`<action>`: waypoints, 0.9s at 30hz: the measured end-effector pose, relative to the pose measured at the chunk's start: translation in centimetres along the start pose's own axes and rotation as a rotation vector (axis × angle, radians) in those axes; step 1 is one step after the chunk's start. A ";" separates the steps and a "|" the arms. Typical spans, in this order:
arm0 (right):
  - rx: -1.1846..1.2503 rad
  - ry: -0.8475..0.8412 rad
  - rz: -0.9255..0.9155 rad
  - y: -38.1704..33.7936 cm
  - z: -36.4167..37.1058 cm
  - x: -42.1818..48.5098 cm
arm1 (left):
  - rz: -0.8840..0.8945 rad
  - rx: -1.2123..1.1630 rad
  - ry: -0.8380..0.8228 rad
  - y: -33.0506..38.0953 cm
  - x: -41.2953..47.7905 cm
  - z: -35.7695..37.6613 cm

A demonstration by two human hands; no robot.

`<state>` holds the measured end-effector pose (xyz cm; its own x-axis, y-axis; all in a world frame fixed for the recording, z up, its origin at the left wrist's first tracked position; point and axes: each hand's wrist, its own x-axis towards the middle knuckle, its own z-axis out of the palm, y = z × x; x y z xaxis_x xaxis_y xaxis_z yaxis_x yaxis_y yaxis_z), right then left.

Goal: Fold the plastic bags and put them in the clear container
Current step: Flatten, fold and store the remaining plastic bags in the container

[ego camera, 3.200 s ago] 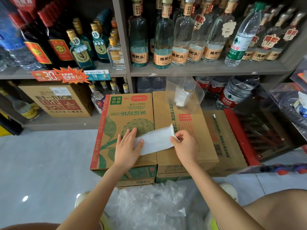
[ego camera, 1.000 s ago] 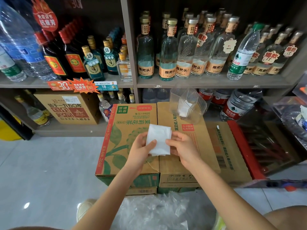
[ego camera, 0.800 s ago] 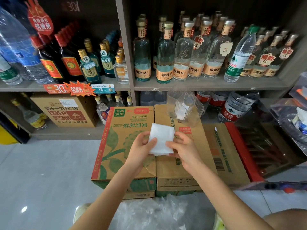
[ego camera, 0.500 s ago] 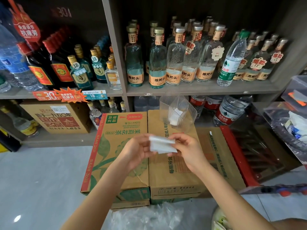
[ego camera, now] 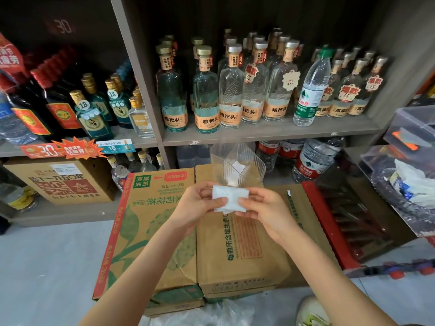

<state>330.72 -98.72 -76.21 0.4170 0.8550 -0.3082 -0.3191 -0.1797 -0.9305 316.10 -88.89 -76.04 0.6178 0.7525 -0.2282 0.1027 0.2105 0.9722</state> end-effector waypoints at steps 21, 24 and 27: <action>-1.120 0.052 -0.367 -8.2 -1.4 10.7 | 0.099 0.196 0.292 0.2 8.2 -0.1; -1.166 0.024 -0.364 -7.9 -0.7 9.8 | 0.181 0.170 0.333 -0.5 6.3 0.3; -1.218 0.094 -0.461 -7.1 -0.3 8.6 | 0.242 0.167 0.366 -1.6 4.6 0.6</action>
<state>336.78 -90.26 -72.30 0.3540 0.9277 0.1185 0.8186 -0.2461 -0.5189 319.22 -86.10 -78.57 0.3270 0.9445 0.0318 0.1318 -0.0789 0.9881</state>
